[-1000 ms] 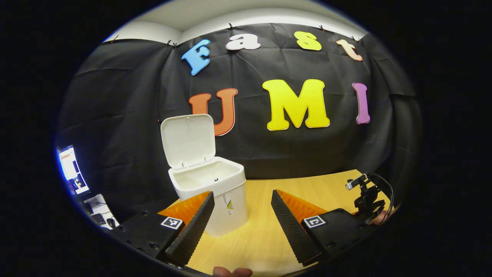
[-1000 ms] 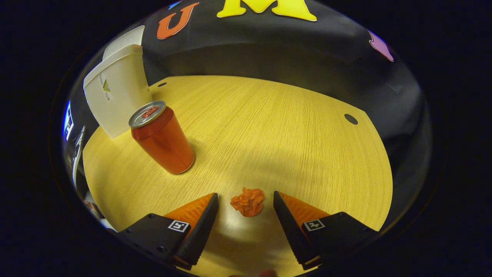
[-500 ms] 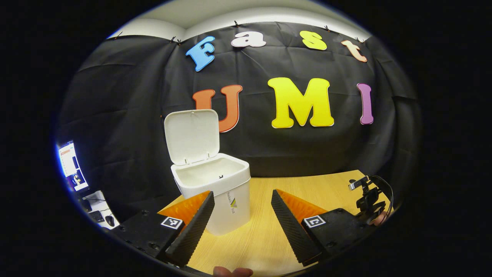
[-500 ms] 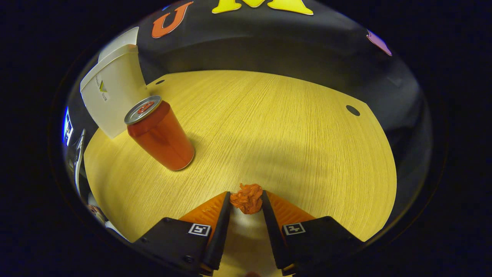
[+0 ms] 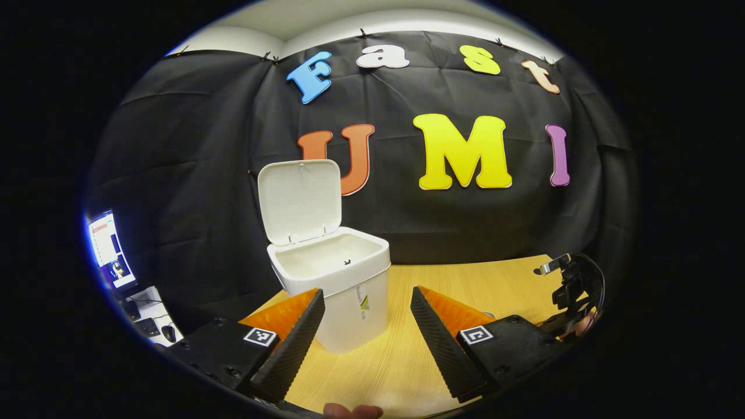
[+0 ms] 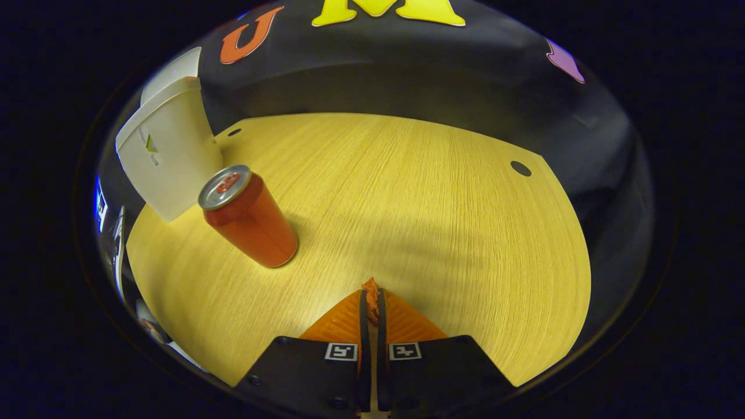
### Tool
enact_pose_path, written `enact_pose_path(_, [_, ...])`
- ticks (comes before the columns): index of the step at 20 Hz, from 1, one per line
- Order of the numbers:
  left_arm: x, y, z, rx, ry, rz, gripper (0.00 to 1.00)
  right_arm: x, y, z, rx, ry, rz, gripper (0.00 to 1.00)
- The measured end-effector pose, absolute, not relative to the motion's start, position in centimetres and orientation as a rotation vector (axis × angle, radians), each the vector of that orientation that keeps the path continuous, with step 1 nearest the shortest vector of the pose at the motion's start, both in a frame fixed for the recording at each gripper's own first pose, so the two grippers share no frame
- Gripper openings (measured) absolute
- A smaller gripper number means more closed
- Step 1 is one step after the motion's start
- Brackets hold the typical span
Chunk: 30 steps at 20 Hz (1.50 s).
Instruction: Press the lid of the desktop garbage bin to open it, pick up the crumpled paper on the desktop and throw it into the bin, then pick up the pop can on the desktop and drop it into the bin, and finally close the garbage bin lid.
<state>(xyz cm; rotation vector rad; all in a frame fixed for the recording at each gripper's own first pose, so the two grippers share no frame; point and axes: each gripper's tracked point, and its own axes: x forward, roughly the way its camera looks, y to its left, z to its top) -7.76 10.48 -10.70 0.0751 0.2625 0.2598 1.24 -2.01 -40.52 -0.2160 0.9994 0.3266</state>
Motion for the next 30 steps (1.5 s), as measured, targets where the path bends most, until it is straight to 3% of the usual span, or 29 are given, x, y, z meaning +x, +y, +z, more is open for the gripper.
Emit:
enact_pose_path(15, [-6.4,11.7,-11.8,0.033,0.224,0.201,0.98,3.2,10.5,-16.9,-0.137,0.629,0.485,0.04])
enact_pose_path(21, [-8.4,14.5,-11.7,0.042,0.23,0.249,0.98,4.1,19.0,-12.8,-0.118,0.555,0.595,0.04])
enact_pose_path(30, [-11.9,19.9,-11.5,0.048,0.251,0.361,0.98,4.6,32.7,-11.9,-0.141,0.51,0.799,0.04])
